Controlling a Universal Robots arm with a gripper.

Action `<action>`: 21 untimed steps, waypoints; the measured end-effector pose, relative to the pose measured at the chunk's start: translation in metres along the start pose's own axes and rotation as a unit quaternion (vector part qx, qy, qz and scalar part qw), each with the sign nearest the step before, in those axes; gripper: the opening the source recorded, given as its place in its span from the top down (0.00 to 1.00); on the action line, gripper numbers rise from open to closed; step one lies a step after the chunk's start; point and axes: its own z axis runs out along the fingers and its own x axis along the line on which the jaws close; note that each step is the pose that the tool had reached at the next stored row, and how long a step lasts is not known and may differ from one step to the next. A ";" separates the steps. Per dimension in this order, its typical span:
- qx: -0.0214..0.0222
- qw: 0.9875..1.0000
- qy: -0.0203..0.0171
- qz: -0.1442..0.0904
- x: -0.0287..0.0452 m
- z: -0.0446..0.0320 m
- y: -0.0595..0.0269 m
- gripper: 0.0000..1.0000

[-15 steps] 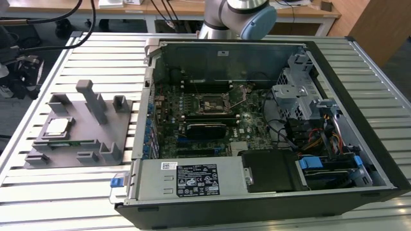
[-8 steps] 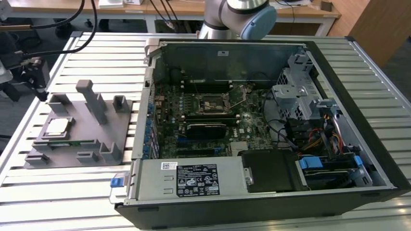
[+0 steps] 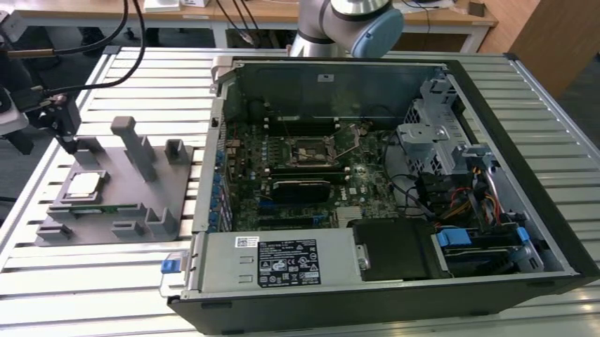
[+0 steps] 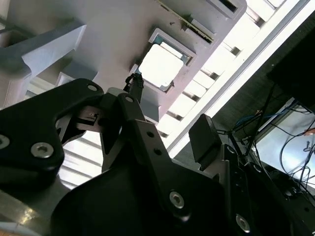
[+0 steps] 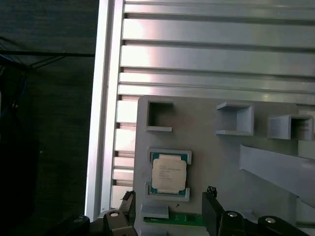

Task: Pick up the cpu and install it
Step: 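Pick up the cpu and move it towards the insertion slot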

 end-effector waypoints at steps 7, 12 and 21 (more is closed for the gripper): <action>0.000 1.000 0.000 0.000 -0.0002 0.0069 -0.0002 0.36; -0.001 1.000 -0.001 0.000 -0.0005 0.0124 -0.0006 0.36; 0.000 1.000 -0.001 -0.013 -0.0006 0.0179 -0.0008 0.36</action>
